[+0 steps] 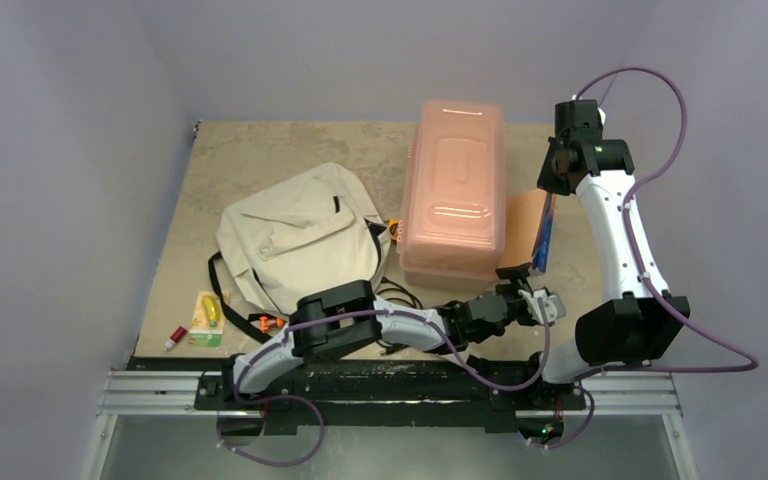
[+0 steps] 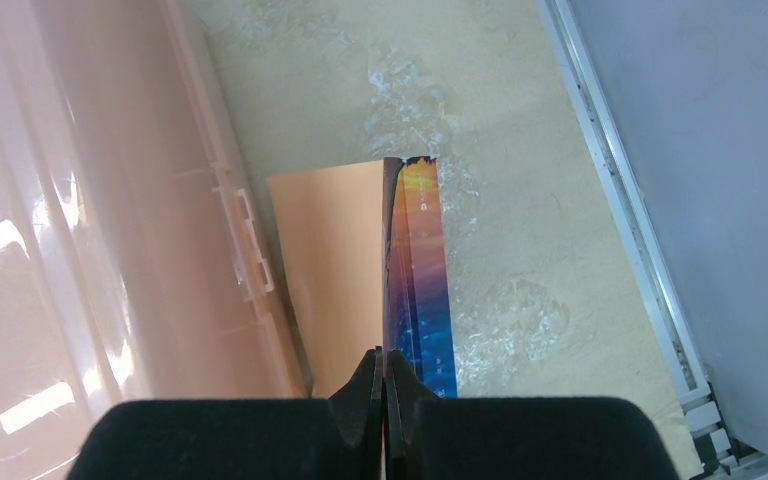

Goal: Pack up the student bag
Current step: Pick up the book from the center of the board.

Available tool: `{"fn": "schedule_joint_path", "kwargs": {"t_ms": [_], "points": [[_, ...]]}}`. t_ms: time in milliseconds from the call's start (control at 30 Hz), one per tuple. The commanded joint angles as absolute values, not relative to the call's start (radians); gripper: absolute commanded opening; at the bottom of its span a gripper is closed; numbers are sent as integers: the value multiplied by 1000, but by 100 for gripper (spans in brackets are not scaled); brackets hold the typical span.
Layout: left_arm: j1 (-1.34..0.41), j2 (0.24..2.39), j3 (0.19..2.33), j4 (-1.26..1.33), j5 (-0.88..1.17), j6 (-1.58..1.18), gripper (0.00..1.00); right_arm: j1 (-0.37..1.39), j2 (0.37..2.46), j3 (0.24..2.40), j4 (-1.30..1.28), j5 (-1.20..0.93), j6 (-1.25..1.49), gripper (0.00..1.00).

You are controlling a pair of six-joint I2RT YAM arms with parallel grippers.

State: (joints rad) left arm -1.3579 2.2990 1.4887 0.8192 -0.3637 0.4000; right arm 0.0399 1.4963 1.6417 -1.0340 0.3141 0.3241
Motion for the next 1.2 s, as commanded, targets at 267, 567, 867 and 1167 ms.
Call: {"fn": "schedule_joint_path", "kwargs": {"t_ms": [267, 567, 867, 1167], "points": [[-1324, 2269, 1403, 1033, -481, 235, 77, 40, 1444, 1701, -1000, 311, 319, 0], [-1312, 2335, 1511, 952, -481, 258, 77, 40, 1440, 1695, -995, 309, 319, 0], [-1291, 2423, 1603, 888, -528, 279, 77, 40, 1441, 1705, -1005, 294, 321, 0], [-1285, 2445, 1600, 864, -519, 264, 84, 40, 1453, 1713, -1005, 276, 322, 0]]}}
